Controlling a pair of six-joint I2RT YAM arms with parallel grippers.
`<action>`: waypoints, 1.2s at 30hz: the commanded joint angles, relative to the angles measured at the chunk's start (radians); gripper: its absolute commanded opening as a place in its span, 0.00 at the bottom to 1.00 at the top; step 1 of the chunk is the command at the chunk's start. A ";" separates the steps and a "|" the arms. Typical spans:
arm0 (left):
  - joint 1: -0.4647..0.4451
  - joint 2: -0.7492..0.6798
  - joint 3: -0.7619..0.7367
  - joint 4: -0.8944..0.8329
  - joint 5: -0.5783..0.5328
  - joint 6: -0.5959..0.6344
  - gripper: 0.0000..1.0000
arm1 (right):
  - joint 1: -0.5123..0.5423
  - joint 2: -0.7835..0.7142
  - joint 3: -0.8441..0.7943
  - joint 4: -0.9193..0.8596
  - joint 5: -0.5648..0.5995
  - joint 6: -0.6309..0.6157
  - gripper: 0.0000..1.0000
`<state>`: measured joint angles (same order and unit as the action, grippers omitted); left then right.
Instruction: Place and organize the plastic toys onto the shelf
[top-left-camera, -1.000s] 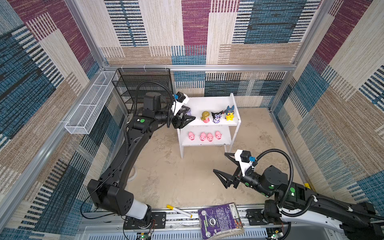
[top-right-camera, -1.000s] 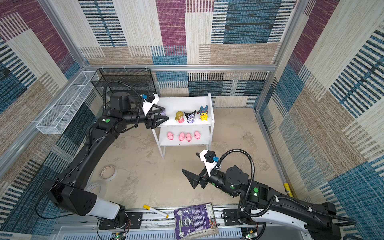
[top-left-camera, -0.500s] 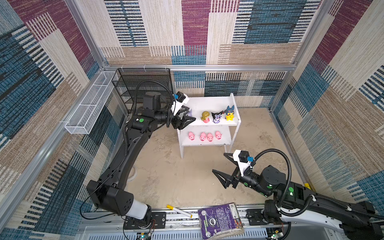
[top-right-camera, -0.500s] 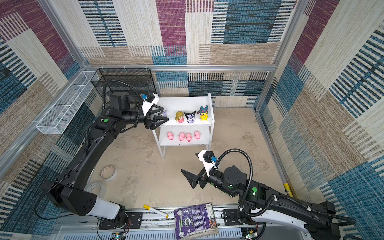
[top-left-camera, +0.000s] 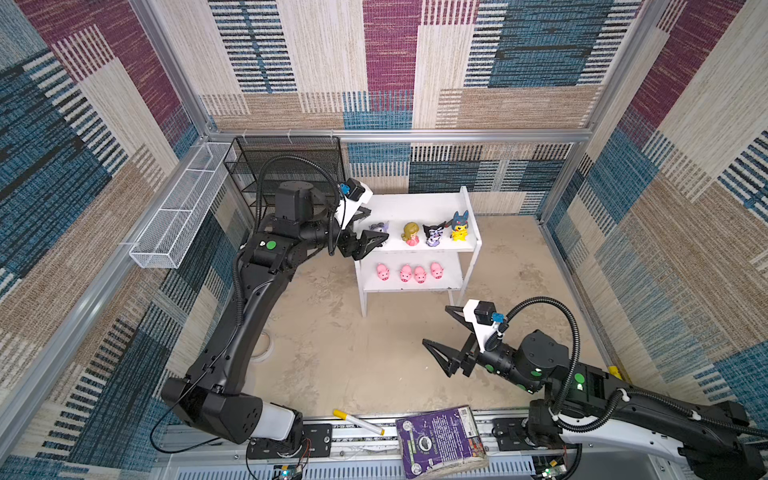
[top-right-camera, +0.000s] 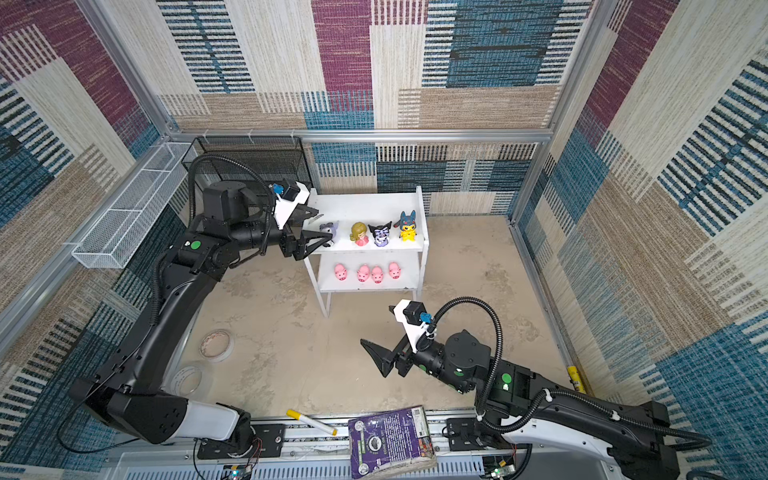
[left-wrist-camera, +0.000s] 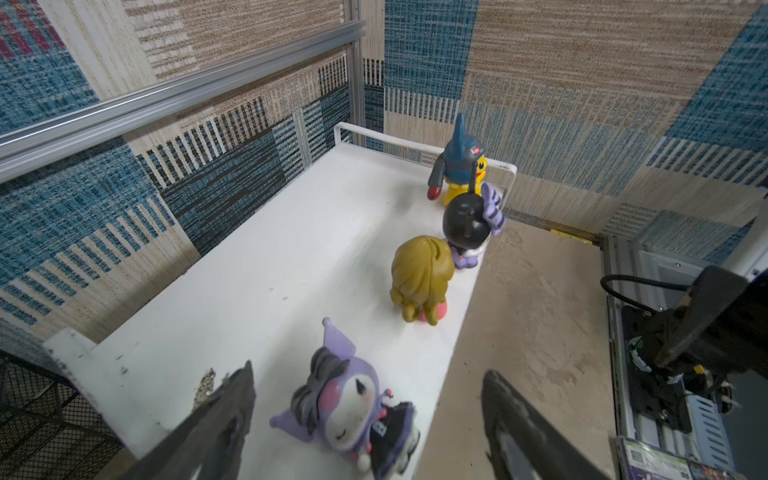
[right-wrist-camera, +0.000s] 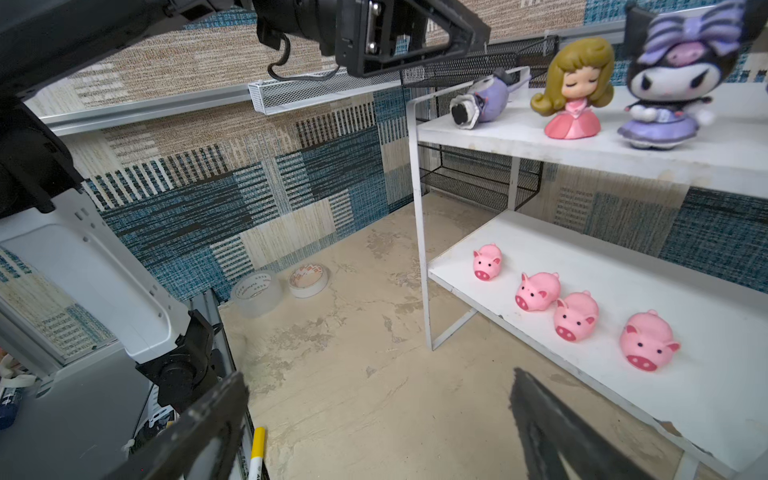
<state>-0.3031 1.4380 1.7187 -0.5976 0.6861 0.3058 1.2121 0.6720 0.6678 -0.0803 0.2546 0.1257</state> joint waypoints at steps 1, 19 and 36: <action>0.001 0.008 0.065 -0.107 -0.061 -0.086 0.86 | 0.001 0.024 0.018 0.031 0.005 0.004 1.00; -0.156 0.153 0.325 -0.462 -0.377 -0.357 0.65 | 0.001 -0.033 -0.005 0.011 -0.009 0.030 1.00; -0.232 0.204 0.378 -0.509 -0.533 -0.385 0.62 | 0.001 -0.137 -0.048 -0.005 -0.015 0.061 1.00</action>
<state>-0.5289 1.6310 2.0754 -1.0710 0.2050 -0.0601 1.2121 0.5388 0.6197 -0.0826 0.2447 0.1753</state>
